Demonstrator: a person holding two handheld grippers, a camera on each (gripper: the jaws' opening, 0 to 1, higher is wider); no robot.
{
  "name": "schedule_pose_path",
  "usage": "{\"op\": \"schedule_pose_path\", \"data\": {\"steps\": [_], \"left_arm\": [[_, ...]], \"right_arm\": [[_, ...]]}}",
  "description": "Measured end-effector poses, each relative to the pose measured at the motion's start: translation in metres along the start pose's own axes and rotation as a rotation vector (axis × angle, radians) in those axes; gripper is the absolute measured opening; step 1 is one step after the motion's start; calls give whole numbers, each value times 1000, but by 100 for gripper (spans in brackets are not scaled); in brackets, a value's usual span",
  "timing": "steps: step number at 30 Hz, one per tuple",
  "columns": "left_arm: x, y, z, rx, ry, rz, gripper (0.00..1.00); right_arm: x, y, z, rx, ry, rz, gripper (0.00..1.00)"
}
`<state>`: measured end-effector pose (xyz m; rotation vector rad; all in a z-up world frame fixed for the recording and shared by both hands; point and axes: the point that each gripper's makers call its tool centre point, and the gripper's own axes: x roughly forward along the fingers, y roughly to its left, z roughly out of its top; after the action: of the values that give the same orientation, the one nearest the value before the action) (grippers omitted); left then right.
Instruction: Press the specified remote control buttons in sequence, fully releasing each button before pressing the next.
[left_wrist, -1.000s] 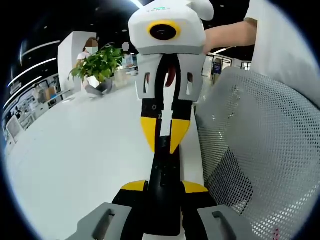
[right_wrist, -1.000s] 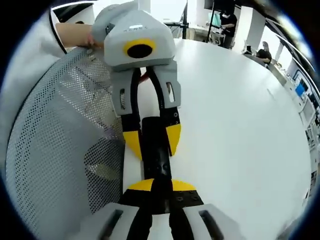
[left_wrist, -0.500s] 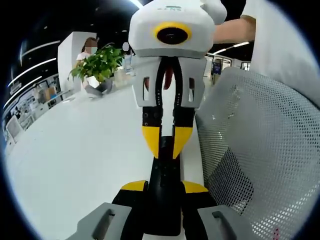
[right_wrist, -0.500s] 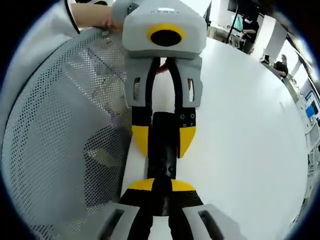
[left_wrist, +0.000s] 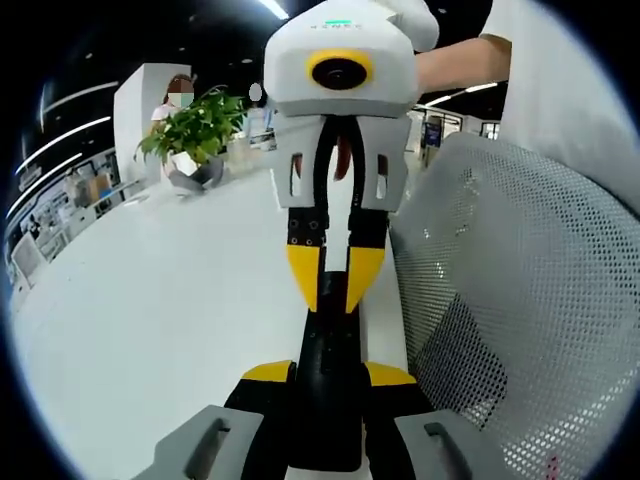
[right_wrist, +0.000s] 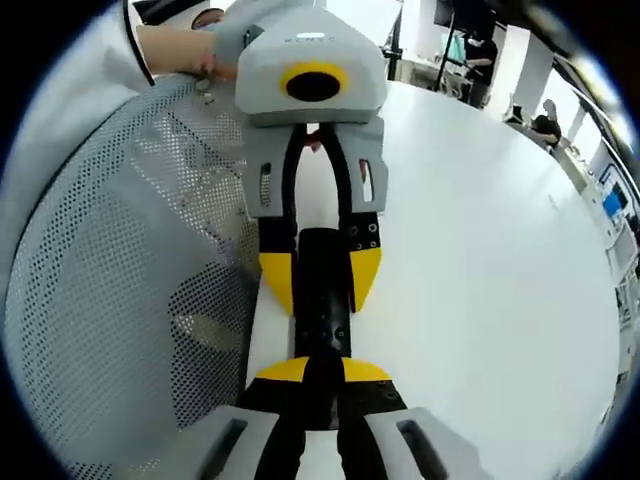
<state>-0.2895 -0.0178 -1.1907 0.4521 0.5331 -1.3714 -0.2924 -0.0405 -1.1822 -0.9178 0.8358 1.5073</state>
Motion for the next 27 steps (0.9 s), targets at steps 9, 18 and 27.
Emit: {"op": "schedule_pose_path", "data": {"steps": [9,18,27], "left_arm": [[0,0,0,3,-5,-4,25],[0,0,0,2,-5,-4,25],[-1,0,-1,1,-4,-1,25]], "right_arm": [[2,0,-2,-46,83,32,6],[-1,1,-3,-28,18,-9,6],[-1,0,-5,-17,0,-21,5]]}}
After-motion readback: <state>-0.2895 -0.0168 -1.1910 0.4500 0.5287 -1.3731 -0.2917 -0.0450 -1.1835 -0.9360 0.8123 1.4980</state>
